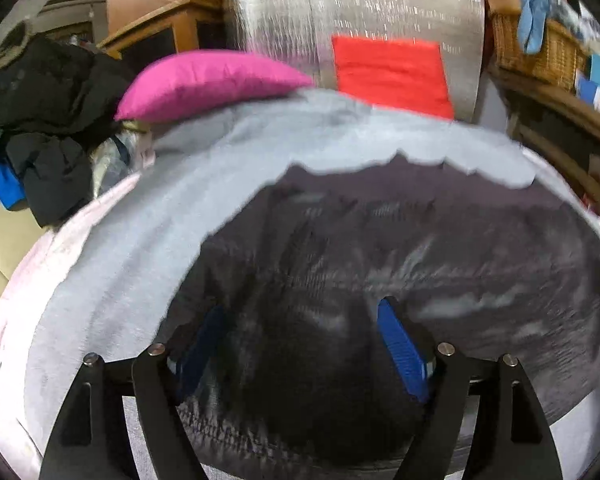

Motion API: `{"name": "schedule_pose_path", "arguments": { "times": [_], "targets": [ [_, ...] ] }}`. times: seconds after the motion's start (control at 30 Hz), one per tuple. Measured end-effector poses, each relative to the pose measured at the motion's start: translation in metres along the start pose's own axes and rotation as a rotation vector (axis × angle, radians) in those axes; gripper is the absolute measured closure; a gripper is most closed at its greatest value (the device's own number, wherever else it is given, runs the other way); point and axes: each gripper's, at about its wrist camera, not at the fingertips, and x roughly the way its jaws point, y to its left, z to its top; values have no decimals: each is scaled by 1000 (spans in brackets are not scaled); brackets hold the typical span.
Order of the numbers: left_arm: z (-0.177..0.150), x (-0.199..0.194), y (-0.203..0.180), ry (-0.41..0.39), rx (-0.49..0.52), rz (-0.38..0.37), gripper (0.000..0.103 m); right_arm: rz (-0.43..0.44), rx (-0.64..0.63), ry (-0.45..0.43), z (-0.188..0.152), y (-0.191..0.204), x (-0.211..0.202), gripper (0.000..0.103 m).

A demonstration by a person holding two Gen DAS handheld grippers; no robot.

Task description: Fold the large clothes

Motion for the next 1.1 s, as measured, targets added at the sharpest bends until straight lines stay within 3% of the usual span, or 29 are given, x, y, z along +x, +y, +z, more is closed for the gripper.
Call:
{"name": "schedule_pose_path", "arguments": {
  "times": [0.1,0.2,0.37,0.43,0.5,0.77,0.87,1.0,1.1],
  "targets": [
    [7,-10,-17,-13,-12,-43,23,36,-26,-101,8,20,-35,32],
    [7,-14,-44,-28,26,-63,22,50,-104,-133,13,50,-42,32],
    [-10,11,-74,38,96,-46,22,33,-113,-58,-9,63,-8,32],
    [-14,22,-72,72,74,-55,21,10,-88,-1,-26,54,8,31],
    [-17,26,-70,79,54,-55,17,25,-77,-28,-35,45,11,30],
    [-11,35,-66,111,59,-49,14,30,-49,-3,-30,38,22,24],
    [-6,24,-62,116,51,-53,14,19,-21,14,-21,39,11,24],
    [-11,9,-61,104,53,-58,14,45,-22,-66,-28,44,-31,23],
    [-17,0,-59,94,46,-58,14,41,-20,-74,-43,45,-45,23]
  ]
}}
